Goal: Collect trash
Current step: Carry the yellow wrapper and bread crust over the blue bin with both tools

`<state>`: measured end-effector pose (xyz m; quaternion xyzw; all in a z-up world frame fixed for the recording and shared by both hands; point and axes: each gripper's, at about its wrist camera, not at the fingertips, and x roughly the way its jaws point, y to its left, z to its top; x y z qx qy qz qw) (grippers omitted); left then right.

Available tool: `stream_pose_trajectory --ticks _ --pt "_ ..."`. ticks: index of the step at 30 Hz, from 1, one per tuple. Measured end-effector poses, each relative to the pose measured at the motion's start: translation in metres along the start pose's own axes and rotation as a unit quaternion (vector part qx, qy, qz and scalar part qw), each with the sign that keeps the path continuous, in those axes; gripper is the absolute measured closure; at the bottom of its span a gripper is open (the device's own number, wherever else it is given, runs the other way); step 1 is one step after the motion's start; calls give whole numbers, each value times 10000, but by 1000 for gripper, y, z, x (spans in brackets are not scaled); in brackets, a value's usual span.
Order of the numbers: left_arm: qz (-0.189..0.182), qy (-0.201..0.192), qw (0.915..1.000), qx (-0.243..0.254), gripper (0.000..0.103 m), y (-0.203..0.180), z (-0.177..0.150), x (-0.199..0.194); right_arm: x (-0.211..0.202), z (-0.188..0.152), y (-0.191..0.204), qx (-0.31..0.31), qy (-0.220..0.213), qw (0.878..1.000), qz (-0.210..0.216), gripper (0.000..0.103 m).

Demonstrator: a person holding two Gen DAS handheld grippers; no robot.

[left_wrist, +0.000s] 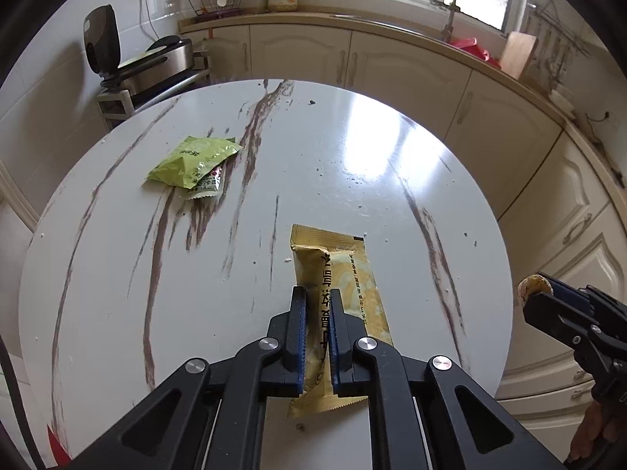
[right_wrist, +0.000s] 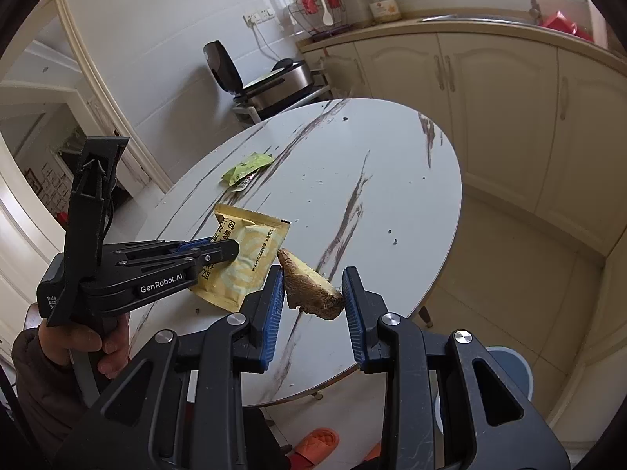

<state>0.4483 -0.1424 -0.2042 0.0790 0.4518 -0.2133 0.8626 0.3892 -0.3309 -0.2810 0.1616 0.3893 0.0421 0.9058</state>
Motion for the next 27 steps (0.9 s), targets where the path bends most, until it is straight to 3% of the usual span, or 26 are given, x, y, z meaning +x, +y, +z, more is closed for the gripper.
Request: stream_pose_trajectory --ticks 8,15,23,26,27 --pt "-345 -235 9991 87 99 -20 5 -38 -18 0 -4 61 -197 9998 16 75" --pt "-769 -371 9937 726 100 -87 11 -61 -69 -10 -50 477 -692 9953 -483 75" --pt "-1280 38 9807 1478 100 -191 11 -17 -100 -54 -131 1294 -724 9821 -1158 74" --pt "-1362 282 9760 1675 100 -221 10 11 -98 -68 -160 1610 -645 9756 -1344 70" --pt "-1363 373 9745 1745 100 -229 10 20 -96 -72 -170 1753 -608 9726 -1402 63"
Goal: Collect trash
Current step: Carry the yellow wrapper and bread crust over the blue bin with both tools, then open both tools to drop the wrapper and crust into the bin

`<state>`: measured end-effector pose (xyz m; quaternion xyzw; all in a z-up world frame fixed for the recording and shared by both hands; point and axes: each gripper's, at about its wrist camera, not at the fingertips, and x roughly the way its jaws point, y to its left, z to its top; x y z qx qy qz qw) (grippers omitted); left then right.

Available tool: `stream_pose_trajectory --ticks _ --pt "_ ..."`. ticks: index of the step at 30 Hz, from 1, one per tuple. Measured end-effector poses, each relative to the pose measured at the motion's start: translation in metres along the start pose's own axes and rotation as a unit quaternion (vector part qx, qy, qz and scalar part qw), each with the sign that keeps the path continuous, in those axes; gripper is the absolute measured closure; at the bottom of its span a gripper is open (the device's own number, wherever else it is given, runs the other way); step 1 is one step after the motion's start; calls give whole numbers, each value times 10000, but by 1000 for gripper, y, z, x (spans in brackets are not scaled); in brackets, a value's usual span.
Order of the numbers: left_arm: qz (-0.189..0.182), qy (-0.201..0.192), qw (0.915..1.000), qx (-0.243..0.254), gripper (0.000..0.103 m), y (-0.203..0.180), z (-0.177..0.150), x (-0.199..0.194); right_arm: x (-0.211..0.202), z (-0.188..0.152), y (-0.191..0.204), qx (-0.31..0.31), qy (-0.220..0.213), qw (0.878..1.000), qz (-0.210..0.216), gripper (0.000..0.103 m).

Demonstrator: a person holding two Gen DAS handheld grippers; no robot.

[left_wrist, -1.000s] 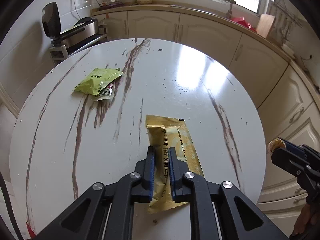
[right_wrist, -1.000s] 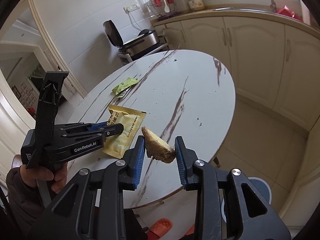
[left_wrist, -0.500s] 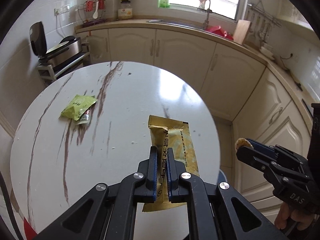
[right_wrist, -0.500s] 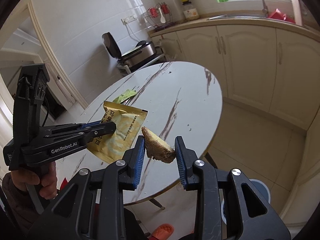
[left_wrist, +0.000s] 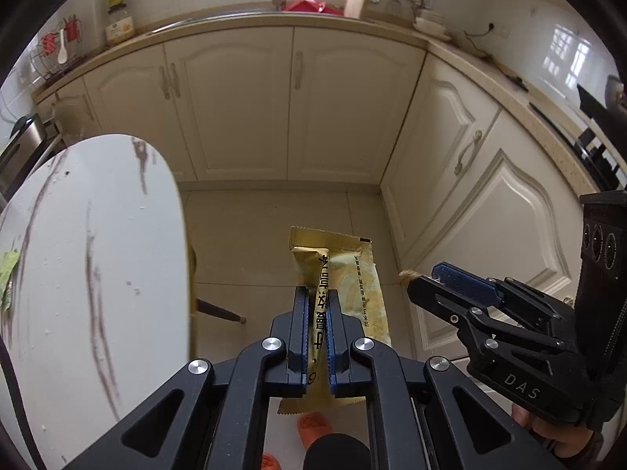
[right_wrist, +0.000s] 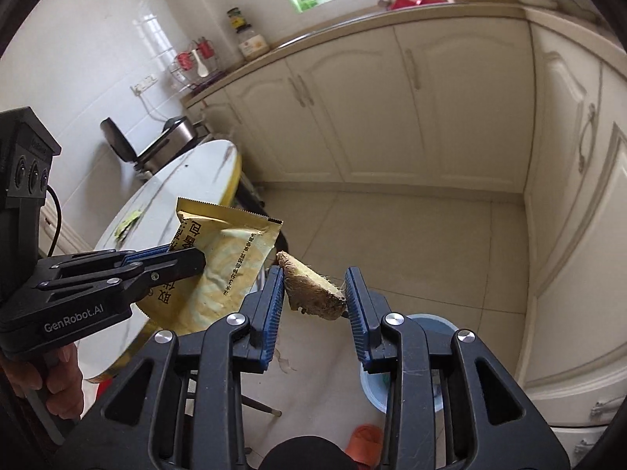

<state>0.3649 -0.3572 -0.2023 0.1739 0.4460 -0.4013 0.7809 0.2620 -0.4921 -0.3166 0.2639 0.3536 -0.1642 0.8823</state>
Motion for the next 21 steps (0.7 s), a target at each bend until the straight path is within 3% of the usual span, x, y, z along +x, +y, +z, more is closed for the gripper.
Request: stream_pose_trajectory --ticks 7,13,18,21 --pt "-76 615 9973 390 100 -33 11 75 11 -8 -53 473 98 9980 -397 58" --pt "-15 708 9952 671 97 -42 24 111 8 -9 -74 602 81 9966 -561 57" --pt "83 628 9957 672 95 -41 26 104 4 -9 -79 622 64 9964 -577 57" --pt "300 482 9964 628 81 -32 21 83 0 -6 -72 546 25 9971 -535 57"
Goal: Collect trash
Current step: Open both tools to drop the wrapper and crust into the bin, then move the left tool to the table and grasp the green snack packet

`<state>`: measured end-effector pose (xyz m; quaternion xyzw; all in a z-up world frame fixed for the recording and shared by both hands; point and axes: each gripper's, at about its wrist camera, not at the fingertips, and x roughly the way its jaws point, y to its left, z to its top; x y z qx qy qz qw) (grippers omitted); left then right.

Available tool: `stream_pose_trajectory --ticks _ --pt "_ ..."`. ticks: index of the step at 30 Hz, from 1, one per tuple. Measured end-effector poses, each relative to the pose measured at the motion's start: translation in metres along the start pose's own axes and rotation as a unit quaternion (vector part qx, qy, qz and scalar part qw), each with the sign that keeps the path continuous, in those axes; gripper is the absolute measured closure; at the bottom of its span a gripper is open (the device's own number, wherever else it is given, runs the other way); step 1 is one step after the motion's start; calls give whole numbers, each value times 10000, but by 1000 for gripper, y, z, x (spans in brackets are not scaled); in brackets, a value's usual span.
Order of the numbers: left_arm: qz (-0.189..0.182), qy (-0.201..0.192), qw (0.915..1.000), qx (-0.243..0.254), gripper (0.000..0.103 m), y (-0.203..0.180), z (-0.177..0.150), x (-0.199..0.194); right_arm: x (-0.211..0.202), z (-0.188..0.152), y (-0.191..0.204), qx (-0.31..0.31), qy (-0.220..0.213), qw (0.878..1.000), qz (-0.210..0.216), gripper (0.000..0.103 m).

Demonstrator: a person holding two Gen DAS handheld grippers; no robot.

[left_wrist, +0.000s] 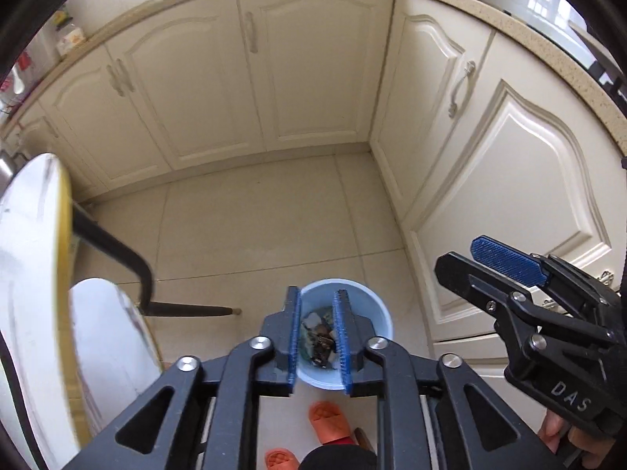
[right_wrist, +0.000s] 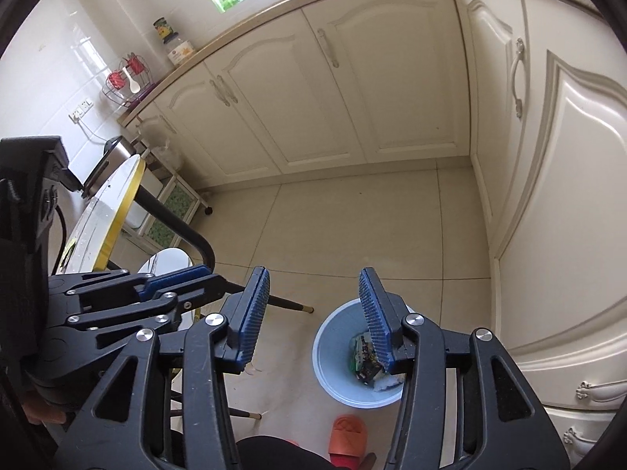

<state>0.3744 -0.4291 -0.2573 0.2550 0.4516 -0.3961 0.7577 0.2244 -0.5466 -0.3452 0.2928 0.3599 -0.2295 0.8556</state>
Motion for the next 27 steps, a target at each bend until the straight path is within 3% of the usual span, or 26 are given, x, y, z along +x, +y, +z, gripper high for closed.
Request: stream_pose_trajectory --ticks 3,6,8,14,21,27 --pt "171 -335 9992 -100 49 10 -14 -30 -7 4 16 -155 -81 9998 103 57" --pt "283 -668 9970 -265 45 30 -29 -65 -18 5 42 -358 -181 9989 235 50" --pt "403 -835 9950 -371 31 46 -43 -88 -26 7 64 -539 -257 9976 348 50" --pt "851 -1193 9851 -902 15 105 -90 -148 -36 8 147 -1245 -276 9897 647 43" --pt "1678 -1218 9647 -1623 13 201 -143 -191 -27 5 243 -1932 -182 9767 921 37" --pt "2030 -1032 9476 -2243 13 267 -159 -182 18 13 321 -2357 147 9656 1089 36"
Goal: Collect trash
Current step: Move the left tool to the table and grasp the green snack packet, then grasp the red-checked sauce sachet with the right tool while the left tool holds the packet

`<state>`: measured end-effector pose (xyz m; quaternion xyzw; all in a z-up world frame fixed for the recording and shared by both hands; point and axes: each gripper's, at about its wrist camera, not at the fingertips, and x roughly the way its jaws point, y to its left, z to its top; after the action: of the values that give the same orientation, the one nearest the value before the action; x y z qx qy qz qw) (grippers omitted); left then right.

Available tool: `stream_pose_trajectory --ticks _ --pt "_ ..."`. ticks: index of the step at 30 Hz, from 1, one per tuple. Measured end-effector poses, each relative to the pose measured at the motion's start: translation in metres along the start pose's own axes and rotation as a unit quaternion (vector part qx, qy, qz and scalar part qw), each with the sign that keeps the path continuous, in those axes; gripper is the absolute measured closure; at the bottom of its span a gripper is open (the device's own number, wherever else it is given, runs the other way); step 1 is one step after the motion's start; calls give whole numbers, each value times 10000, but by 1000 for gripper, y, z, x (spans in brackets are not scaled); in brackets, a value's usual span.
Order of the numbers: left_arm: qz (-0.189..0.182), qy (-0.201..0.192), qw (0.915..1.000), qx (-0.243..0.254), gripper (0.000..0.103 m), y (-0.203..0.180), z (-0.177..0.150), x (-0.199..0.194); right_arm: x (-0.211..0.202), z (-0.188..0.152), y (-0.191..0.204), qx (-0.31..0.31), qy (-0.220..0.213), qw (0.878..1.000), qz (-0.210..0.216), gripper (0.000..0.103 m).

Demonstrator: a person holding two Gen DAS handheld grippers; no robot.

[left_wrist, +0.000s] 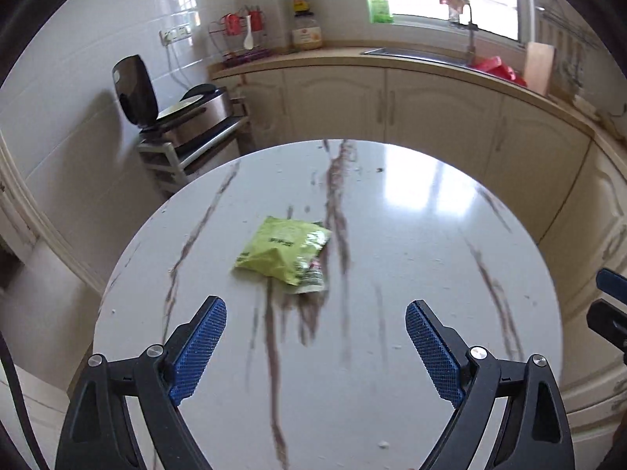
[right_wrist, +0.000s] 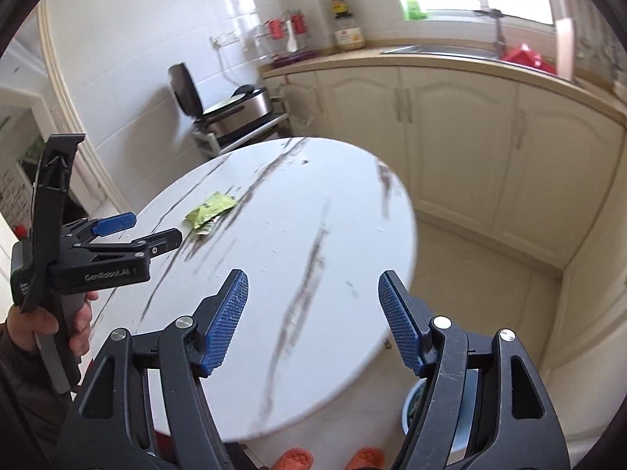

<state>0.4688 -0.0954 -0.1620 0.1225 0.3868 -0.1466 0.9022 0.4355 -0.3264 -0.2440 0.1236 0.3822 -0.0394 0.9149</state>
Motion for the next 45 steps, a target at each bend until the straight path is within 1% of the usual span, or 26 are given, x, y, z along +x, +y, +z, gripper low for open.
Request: stream_pose_trajectory --ticks 2,4,6,8,11,14,17,18,19,20,21,22,23,24,25,26,27,28,30,31,33,34,36,39,43,45 --pt "14 88 9999 -144 13 20 9 21 28 14 12 -39 190 9997 136 36" --pt "-64 214 9993 -294 13 37 17 44 54 24 22 -117 343 9993 122 36" --pt "-44 345 9989 -317 13 48 24 65 79 32 32 -124 483 9986 153 36" --pt "-126 450 9985 -297 13 62 37 90 105 43 42 -96 618 9979 193 36" --pt "-251 543 9978 -270 13 62 48 113 136 54 47 -29 770 9969 148 36" --pt "-281 654 9973 -169 13 62 59 142 158 58 48 37 890 9959 153 36" --pt "-438 728 9963 -96 17 65 65 160 170 59 47 56 956 9953 136 36" --pt "-520 728 9960 -70 20 66 65 164 173 60 48 53 971 9952 135 36" --pt "-658 746 9950 -69 30 67 66 168 175 61 47 51 972 9952 136 36" --pt "-836 762 9935 -126 40 69 66 169 177 62 47 58 969 9952 116 36" --pt "-977 814 9917 -192 42 71 67 170 176 62 47 67 961 9953 102 36" --pt "-1062 832 9906 -234 47 73 67 172 177 63 47 76 955 9953 107 36" --pt "-1164 815 9895 -274 54 76 67 172 177 63 47 94 954 9953 105 36" --pt "-1250 789 9886 -300 58 78 66 171 176 63 48 100 940 9955 86 36" --pt "-1372 785 9869 -321 72 79 64 170 174 64 49 85 926 9956 77 36" --pt "-1402 751 9866 -356 80 81 64 168 173 64 50 76 919 9957 75 36" --pt "-1320 750 9878 -334 83 84 63 166 171 64 52 76 905 9959 62 36" --pt "-1313 741 9880 -342 85 87 61 163 170 65 55 60 894 9960 57 36" --pt "-1546 635 9844 -548 86 99 56 148 167 64 64 -25 899 9959 90 36" --pt "-1602 586 9835 -610 86 106 51 138 166 64 70 -84 886 9960 91 36" --pt "-1429 478 9865 -634 86 119 41 118 166 64 86 -260 909 9955 107 36" --pt "-1404 446 9870 -639 86 127 35 112 167 63 94 -324 918 9952 140 36" --pt "-1345 482 9874 -685 86 143 23 102 175 61 109 -450 1003 9938 178 35" --pt "-1092 550 9895 -774 86 167 4 90 192 57 131 -603 1186 9910 147 35" --pt "-883 554 9912 -814 86 186 -16 69 209 50 154 -884 1286 9877 -111 35" --pt "-887 559 9908 -855 86 191 -21 59 216 49 159 -925 1347 9864 -175 39"
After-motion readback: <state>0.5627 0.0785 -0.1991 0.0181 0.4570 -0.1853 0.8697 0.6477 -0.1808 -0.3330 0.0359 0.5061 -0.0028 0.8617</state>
